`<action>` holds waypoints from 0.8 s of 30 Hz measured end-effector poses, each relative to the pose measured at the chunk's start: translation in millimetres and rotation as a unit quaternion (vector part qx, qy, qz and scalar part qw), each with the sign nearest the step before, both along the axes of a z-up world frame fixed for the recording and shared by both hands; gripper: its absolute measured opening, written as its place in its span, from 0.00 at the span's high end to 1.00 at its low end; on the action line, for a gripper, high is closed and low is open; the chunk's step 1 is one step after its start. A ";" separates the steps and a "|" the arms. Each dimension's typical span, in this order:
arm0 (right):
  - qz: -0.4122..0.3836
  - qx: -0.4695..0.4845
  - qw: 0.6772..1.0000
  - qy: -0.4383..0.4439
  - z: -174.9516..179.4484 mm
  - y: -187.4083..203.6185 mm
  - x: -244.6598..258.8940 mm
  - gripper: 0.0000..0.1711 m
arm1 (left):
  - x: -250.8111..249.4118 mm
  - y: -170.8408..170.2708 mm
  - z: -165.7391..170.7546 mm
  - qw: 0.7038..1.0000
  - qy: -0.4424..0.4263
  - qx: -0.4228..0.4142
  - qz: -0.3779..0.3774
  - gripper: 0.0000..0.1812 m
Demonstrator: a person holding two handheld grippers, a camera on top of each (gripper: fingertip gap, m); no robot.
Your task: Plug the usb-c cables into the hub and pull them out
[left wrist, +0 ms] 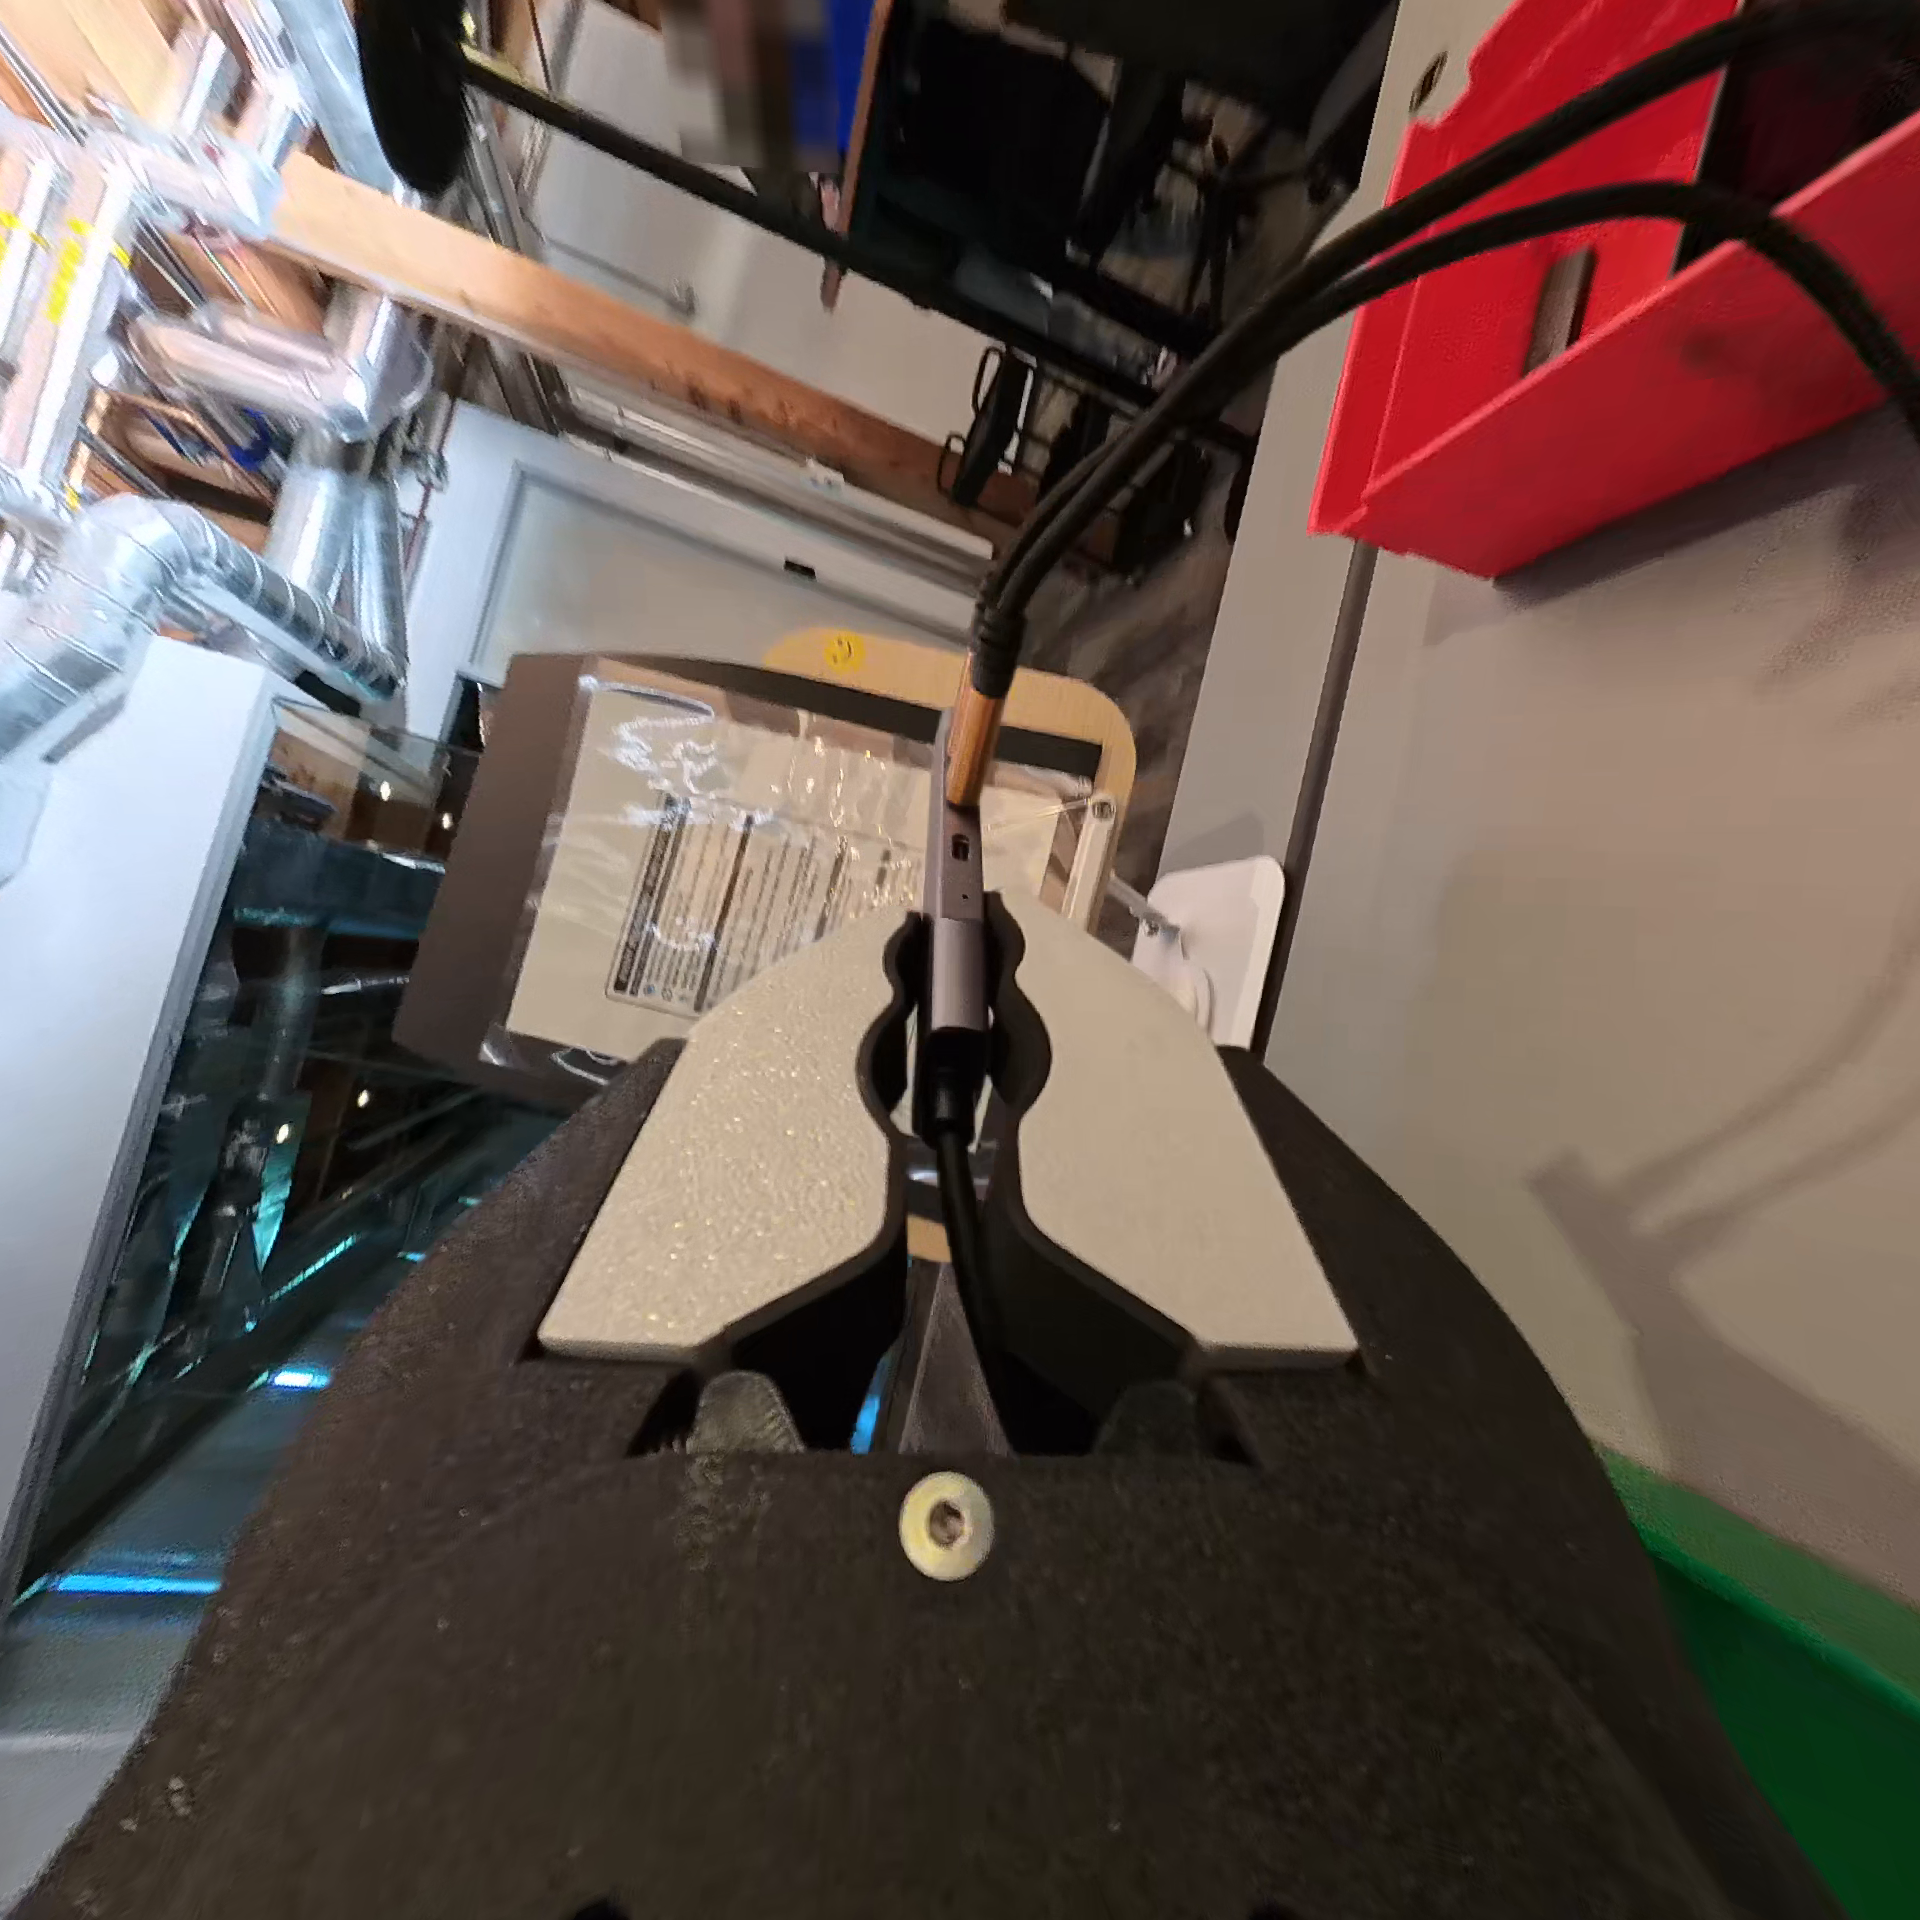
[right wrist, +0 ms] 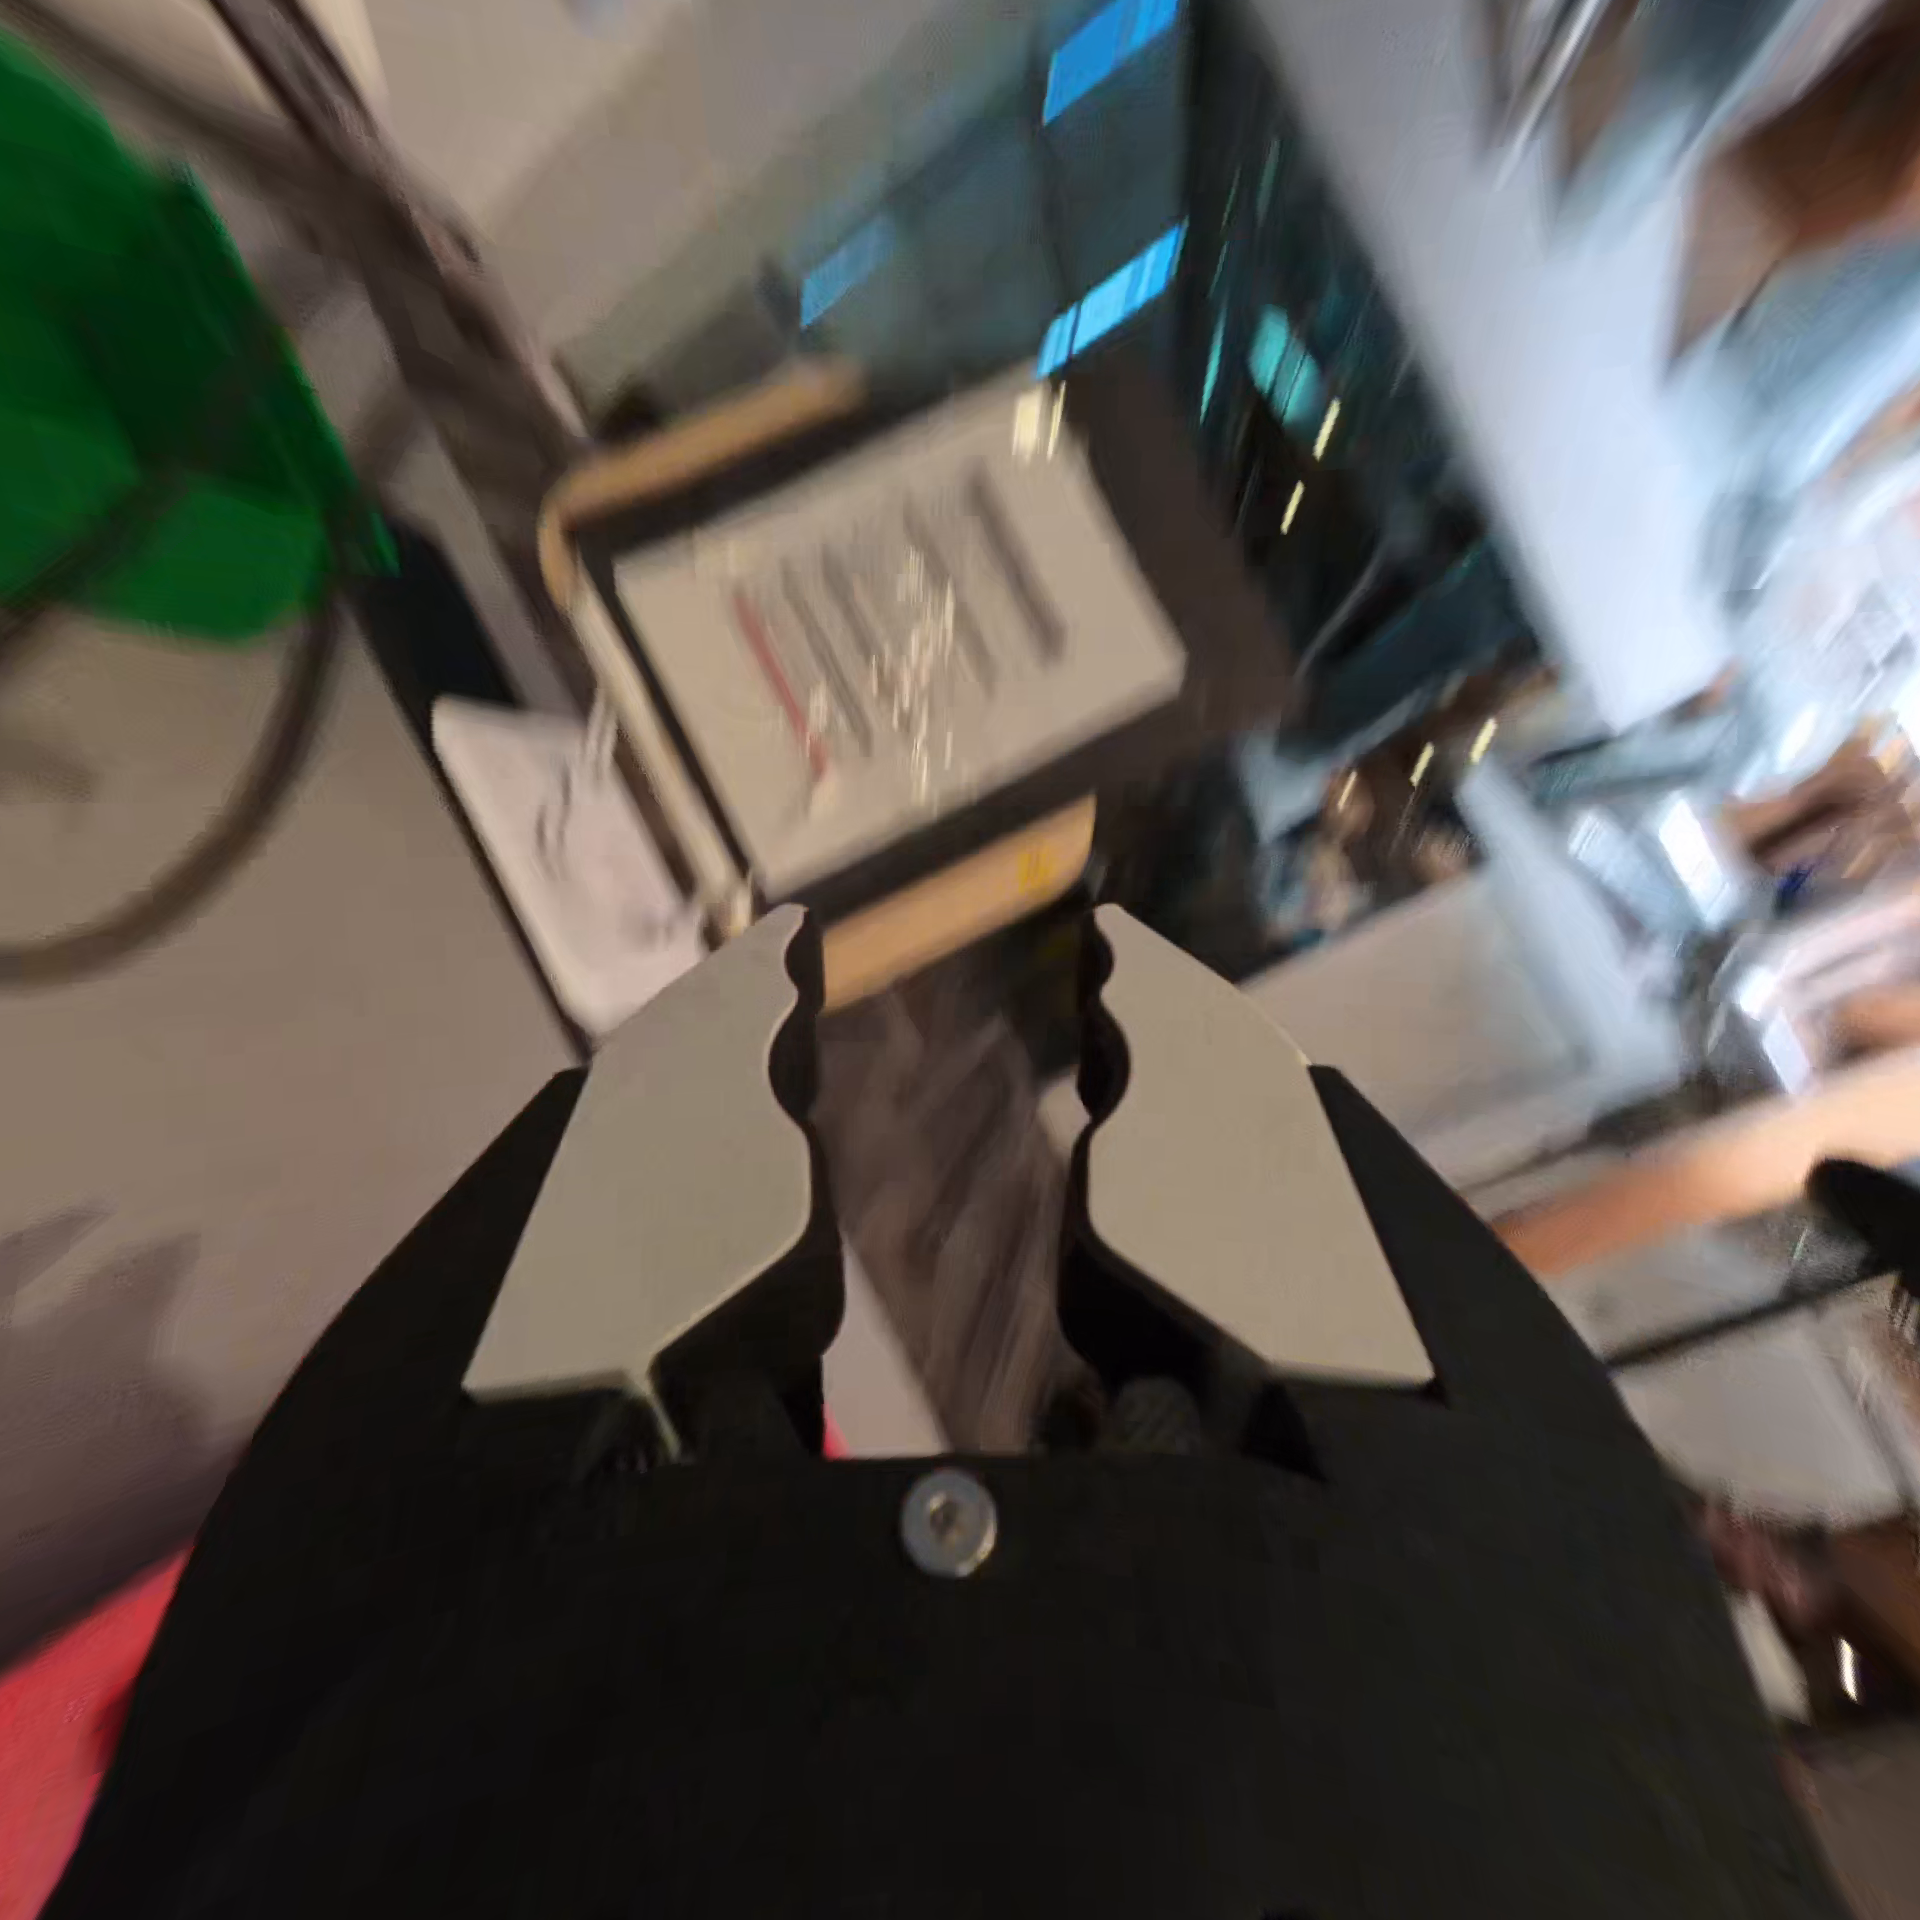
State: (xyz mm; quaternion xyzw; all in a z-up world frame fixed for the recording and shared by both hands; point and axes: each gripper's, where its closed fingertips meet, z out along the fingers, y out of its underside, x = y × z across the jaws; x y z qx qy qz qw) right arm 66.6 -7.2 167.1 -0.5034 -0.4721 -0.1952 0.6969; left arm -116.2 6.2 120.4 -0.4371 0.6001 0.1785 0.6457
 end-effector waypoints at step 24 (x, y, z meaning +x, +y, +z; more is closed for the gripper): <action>0.027 0.111 0.983 -0.147 -36.8 -11.0 -146.2 0.89 | 21.1 -12.6 -1.5 0.997 0.044 0.067 0.000 0.95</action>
